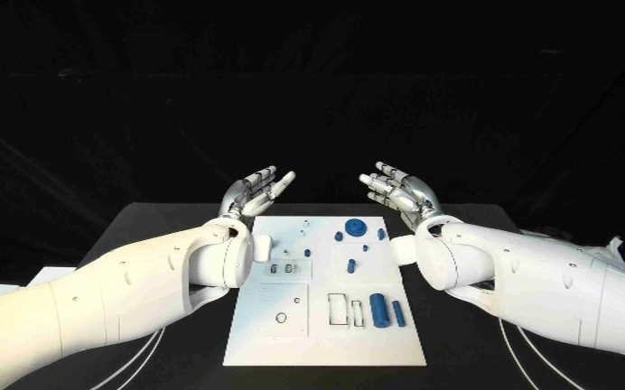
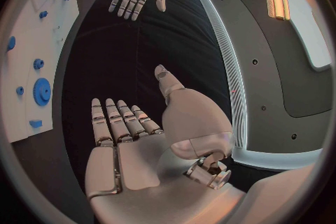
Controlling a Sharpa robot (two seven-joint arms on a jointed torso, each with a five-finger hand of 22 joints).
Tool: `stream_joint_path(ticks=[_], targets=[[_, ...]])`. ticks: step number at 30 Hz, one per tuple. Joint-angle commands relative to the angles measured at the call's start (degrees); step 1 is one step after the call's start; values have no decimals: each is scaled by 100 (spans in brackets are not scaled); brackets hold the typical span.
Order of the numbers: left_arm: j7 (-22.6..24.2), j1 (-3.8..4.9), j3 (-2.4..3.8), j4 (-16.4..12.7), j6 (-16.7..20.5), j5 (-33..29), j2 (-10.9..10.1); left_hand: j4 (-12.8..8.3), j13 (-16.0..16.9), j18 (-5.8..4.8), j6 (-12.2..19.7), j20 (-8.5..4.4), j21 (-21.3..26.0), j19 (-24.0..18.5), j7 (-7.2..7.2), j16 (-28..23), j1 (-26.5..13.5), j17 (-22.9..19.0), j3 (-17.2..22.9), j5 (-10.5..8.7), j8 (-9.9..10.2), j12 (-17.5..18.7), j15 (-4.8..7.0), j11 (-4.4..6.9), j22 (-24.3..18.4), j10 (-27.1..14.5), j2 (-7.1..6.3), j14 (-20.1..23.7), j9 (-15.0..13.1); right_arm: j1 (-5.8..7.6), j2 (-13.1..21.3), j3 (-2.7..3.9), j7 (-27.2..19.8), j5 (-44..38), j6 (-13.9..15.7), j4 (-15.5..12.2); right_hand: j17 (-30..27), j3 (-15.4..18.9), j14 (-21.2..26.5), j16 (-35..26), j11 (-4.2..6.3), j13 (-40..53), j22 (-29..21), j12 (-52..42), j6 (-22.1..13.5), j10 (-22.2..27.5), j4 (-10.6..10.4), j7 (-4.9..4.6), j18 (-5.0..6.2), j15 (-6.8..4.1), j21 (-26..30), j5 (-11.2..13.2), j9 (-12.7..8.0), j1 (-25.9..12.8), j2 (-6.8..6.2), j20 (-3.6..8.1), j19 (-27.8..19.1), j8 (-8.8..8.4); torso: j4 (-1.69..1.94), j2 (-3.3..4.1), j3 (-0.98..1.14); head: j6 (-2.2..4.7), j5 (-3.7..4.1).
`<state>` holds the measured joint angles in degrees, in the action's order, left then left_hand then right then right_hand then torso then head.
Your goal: Assemble the parts on the task board
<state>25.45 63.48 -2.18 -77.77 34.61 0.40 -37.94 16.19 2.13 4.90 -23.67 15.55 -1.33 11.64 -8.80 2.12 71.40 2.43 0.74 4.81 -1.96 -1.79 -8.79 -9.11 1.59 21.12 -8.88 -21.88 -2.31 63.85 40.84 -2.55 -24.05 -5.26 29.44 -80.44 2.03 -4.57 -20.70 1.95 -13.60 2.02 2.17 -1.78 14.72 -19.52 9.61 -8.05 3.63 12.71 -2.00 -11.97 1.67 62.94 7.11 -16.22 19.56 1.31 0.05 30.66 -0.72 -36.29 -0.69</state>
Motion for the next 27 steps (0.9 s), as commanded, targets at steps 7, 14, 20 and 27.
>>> stream_joint_path(ticks=[7, 14, 20, 27], targets=[[-96, 11, 2, 9, -405, 109, 12, -26, 219, 496, -1550, 103, -898, 2856, -394, 694, 439, 299, 207, -18, -305, -463, -210, -348, 448, 2458, 437, -2622, -153, 121, -137, -77, 536, -782, -1657, 321, 174, -187, -3683, 585, 304, 159, 255, -575, 3380, -3534, 615, -533, 704, -384, -725, 115, 260, 917, 53, 65, 2918, 544, 0, -1, -1, 0, 0], [73, 12, 4, -98, -559, 78, -245, -307, 228, 571, -2893, -206, -1504, 4259, -306, 1075, 590, 610, 145, -25, -581, -719, 175, -35, 654, 3609, 651, -3889, -229, 196, 30, -58, 342, -2942, -578, 543, 175, -443, -4309, 500, 435, 152, 186, -418, 3866, -4073, 690, -387, 706, -573, -786, 116, 212, 941, -47, 236, 3358, 431, 57, 125, -35, -16, 64], [37, 27, 8, -272, -619, 120, -400, -491, 231, 563, -3222, -370, -1628, 4711, -209, 1113, 671, 892, 104, -8, -587, -677, 330, 95, 684, 4018, 745, -4346, -223, 276, 86, -35, 553, -3877, -508, 572, 213, -739, -4732, 441, 524, 159, 191, -270, 4092, -4391, 697, -335, 706, -700, -870, 87, 214, 929, -205, 383, 3704, 323, 113, 225, -42, -6, 86], [-42, 74, 34, -718, -699, 144, -702, -565, 226, 562, -3280, -395, -1628, 4784, -204, 1081, 705, 989, 92, -8, -552, -621, 348, 108, 678, 4091, 758, -4414, -214, 407, 78, -6, 1018, -5141, -548, 615, 387, -983, -5425, 601, 619, 173, 303, -199, 4259, -4628, 688, -286, 696, -916, -1184, 72, 219, 977, -426, 647, 4293, 261, 155, 418, -115, 38, 166]])
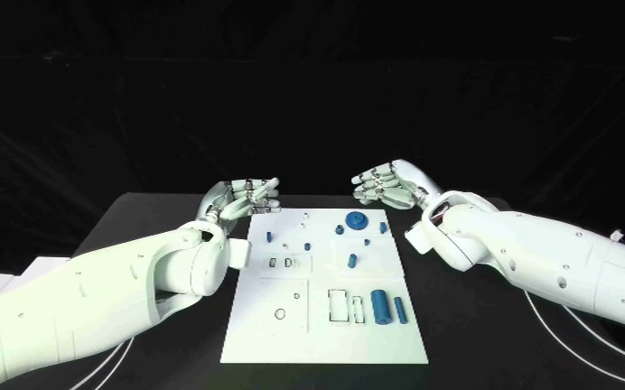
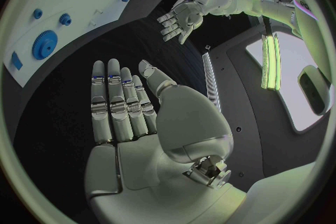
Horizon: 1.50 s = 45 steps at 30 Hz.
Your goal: Assemble the parts on the task board
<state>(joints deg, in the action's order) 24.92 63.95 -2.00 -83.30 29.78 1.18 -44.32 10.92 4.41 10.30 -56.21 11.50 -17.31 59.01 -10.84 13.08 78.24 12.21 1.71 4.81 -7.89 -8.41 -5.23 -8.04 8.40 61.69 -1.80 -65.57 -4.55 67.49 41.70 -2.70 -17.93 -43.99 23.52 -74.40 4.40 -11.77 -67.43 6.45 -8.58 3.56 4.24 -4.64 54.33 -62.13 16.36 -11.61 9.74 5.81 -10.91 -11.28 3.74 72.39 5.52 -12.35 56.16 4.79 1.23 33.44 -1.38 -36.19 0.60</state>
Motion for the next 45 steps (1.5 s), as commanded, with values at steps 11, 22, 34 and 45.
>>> stream_joint_path(ticks=[11, 22, 34, 45], targets=[[-104, 106, 117, -905, -343, 170, -395, -105, -20, 10, 2, 17, -5, 66, -31, -109, 21, 85, -34, -7, 122, 145, -33, -29, -19, -1, 42, 10, 34, 295, -107, 38, 1447, -3483, -670, 118, 698, -212, -1906, 794, 327, 32, 526, 79, 461, -627, -27, 247, 77, -567, -1186, -20, 18, 26, -487, 717, 1659, -85, 176, 494, -166, 138, 188], [-142, 154, 229, -1434, -364, 191, -636, -137, -25, 9, 14, 22, 3, 78, -40, -152, 23, 117, -42, -7, 155, 187, -43, -40, -25, -16, 47, 38, 41, 463, -293, 41, 1849, -4870, -1015, 215, 2160, -421, -1868, 2941, 406, 27, 1168, 103, 568, -616, -84, 338, 44, -652, -2257, 20, 16, -210, -564, 854, 1886, -102, 278, 813, -220, 248, 283], [-169, 214, 254, -1630, -396, 192, -700, -152, -28, 8, 26, 26, 8, 84, -47, -176, 16, 138, -51, -7, 178, 213, -49, -47, -29, -27, 49, 51, 46, 500, -411, 42, 1936, -5214, -1224, 317, 3764, -633, -1847, 4521, 373, 19, 1594, 110, 626, -406, -143, 336, 59, -606, -2900, 44, 21, -286, -627, 814, 1709, -99, 345, 944, -235, 261, 305], [-176, 225, 255, -1637, -401, 192, -726, -152, -28, 8, 26, 26, 8, 84, -47, -176, 16, 138, -51, -7, 178, 213, -49, -47, -29, -27, 49, 51, 46, 502, -421, 42, 1992, -5282, -1384, 348, 4145, -686, -1832, 4902, 361, 18, 1740, 109, 620, -354, -173, 331, 62, -595, -3117, 70, 17, -294, -662, 791, 1626, -108, 338, 983, -239, 272, 302]])
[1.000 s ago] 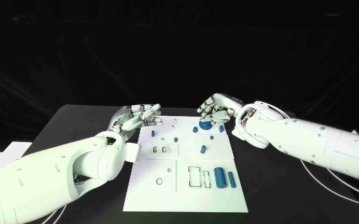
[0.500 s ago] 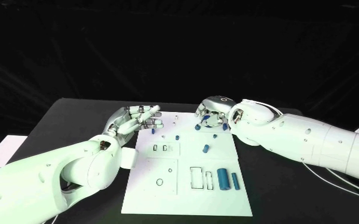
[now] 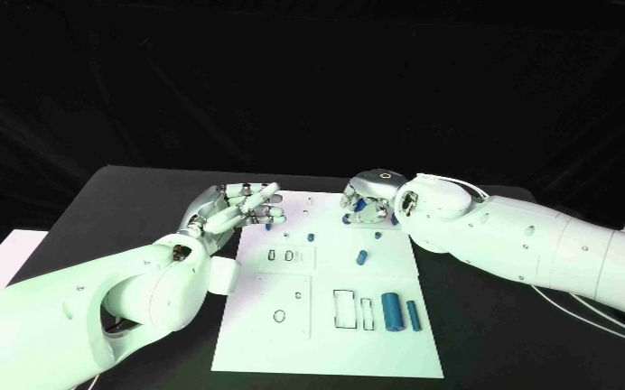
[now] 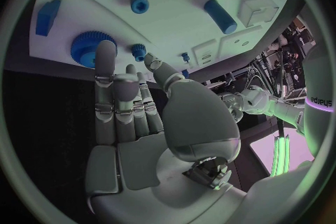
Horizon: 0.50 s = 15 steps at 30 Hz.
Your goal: Assemble the parts on the task board
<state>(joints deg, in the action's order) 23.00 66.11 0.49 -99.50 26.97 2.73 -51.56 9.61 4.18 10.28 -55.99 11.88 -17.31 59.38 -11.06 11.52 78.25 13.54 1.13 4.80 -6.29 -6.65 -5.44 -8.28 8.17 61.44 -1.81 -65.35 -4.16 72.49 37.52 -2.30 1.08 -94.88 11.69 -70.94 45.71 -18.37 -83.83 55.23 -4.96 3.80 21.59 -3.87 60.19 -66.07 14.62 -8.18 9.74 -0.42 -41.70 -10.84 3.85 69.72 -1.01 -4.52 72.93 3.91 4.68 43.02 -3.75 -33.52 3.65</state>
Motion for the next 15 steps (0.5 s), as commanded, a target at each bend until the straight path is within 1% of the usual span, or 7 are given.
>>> stream_joint_path(ticks=[1, 3, 5, 10, 15], targets=[[16, 10, 6, -17, -122, 38, -3, -21, -5, 10, 4, -12, 8, 47, -26, -20, 15, 5, 7, -7, 18, 37, -29, -23, -5, -2, 50, 29, 8, 2, -4, 2, 97, -199, -208, 2, 38, -30, -191, 48, -2, -6, 16, 32, 36, 44, -2, -11, 63, 29, -54, 30, 6, -27, -11, 7, -58, -19, -6, 30, -1, 8, -2], [14, 10, 6, -17, -125, 38, -4, -25, -6, 10, 7, -11, 10, 49, -30, -28, 10, 13, 3, -8, 25, 46, -31, -26, -7, -5, 51, 32, 9, 2, -9, 2, 104, -207, -225, 9, 76, -36, -191, 84, -2, -6, 29, 31, 38, 49, -5, -10, 63, 30, -73, 33, 7, -25, -10, 5, -65, -17, -6, 31, 1, 5, 2], [13, 11, 6, -17, -128, 38, -3, -25, -6, 10, 7, -11, 10, 49, -30, -28, 10, 13, 3, -8, 25, 46, -31, -26, -7, -5, 51, 32, 9, 2, -21, 2, 101, -211, -248, 23, 79, -37, -191, 87, -2, -6, 30, 31, 39, 49, -5, -10, 63, 30, -75, 33, 7, -24, -9, 5, -65, -17, -2, 38, -2, 14, 11], [10, 11, 6, -13, -133, 38, 2, -25, -6, 10, 7, -11, 10, 49, -30, -28, 10, 13, 3, -8, 25, 46, -31, -26, -7, -5, 51, 32, 9, 0, -68, 2, 82, -210, -289, 70, 214, -86, -188, 223, 7, 0, 88, 18, 97, 18, -39, 0, 68, 24, -164, 45, 17, -15, 39, 2, -88, 3, 5, 52, -2, 6, 4], [4, 11, 6, -11, -137, 38, 4, -27, -6, 10, 8, -10, 11, 51, -31, -31, 9, 16, 2, -8, 28, 49, -31, -27, -7, -6, 52, 32, 9, -4, -93, 2, 58, -192, -317, 98, 348, -149, -181, 359, 31, 4, 199, 7, 203, -70, -103, 23, 65, 7, -297, 82, 33, -27, 106, 7, -97, 29, -1, 58, -3, -9, -2]])
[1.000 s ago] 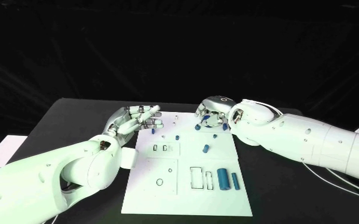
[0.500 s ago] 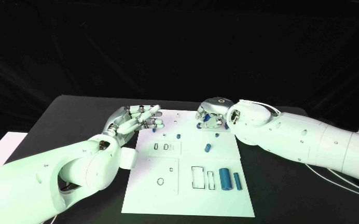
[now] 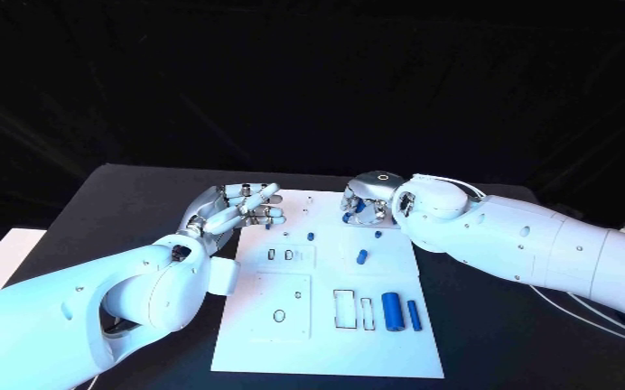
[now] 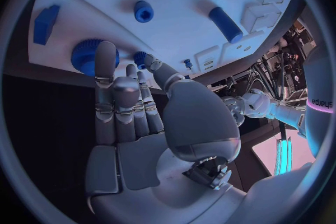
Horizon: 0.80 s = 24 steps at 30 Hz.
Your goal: Assemble the parts on the task board
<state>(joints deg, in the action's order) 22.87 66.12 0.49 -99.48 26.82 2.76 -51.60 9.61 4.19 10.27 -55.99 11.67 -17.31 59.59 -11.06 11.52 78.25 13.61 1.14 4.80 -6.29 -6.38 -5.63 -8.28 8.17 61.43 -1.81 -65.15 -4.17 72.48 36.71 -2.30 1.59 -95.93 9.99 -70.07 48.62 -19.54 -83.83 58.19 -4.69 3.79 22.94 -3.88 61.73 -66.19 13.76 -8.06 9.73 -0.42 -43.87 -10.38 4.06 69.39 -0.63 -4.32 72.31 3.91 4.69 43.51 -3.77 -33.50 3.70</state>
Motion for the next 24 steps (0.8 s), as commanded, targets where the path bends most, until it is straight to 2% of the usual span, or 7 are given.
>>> stream_joint_path(ticks=[1, 9, 18, 20, 24], targets=[[16, 9, 6, -14, -122, 35, 6, -27, -6, 10, 8, 10, 11, 30, -31, -31, 9, 9, 2, -7, 28, 22, -12, -27, -7, -6, 52, 12, 10, -3, -16, 1, 2, -81, -150, 14, 82, -38, -182, 89, 7, 4, 98, 8, 62, -69, -29, 14, 62, 5, -112, 43, 13, 1, 73, -13, -32, 30, -6, 16, -3, -6, -11], [6, 11, 6, -24, -135, 35, 3, -29, -6, 11, 9, 11, 12, 32, -33, -34, 8, 13, 1, -7, 31, 26, -12, -28, -8, -6, 55, 12, 10, -7, -66, 0, -18, -56, -212, 64, 207, -88, -182, 216, 21, 1, 242, 16, 118, -112, -82, 31, 49, -8, -256, 94, 17, -6, 95, -8, -33, 27, -10, 28, -2, -25, -10], [1, 14, 6, -31, -144, 35, -10, -33, -6, 11, 9, 11, 12, 33, -34, -36, 10, 16, 2, -7, 34, 29, -12, -29, -8, -7, 59, 12, 10, -30, -116, -1, 3, -86, -217, 144, 338, -246, -169, 360, 45, -3, 442, 23, 208, -178, -97, 54, 32, -28, -462, 282, 26, 80, 132, 5, -45, 25, -10, 37, -5, -58, -17], [-1, 15, 6, -31, -147, 35, -13, -33, -6, 11, 9, 11, 12, 34, -34, -36, 10, 17, 2, -7, 34, 29, -12, -29, -8, -7, 59, 12, 10, -36, -117, -2, 16, -100, -12, 141, 406, -325, -170, 426, 58, 2, 539, 12, 266, -228, -108, 62, 23, -44, -552, 381, 37, 125, 181, 11, -34, 41, -15, 40, -4, -66, -21], [-8, 15, 6, -25, -162, 35, -16, -39, -6, 11, 8, 12, 13, 36, -34, -39, 13, 22, 4, -6, 37, 33, -12, -29, -9, -6, 65, 10, 10, -47, -63, 1, -24, -13, 715, 51, 553, -469, -183, 566, 81, 8, 916, 8, 361, -324, -130, 64, -30, -71, -855, 576, 59, 193, 245, 17, 67, 64, -18, 38, -7, -65, -27]])
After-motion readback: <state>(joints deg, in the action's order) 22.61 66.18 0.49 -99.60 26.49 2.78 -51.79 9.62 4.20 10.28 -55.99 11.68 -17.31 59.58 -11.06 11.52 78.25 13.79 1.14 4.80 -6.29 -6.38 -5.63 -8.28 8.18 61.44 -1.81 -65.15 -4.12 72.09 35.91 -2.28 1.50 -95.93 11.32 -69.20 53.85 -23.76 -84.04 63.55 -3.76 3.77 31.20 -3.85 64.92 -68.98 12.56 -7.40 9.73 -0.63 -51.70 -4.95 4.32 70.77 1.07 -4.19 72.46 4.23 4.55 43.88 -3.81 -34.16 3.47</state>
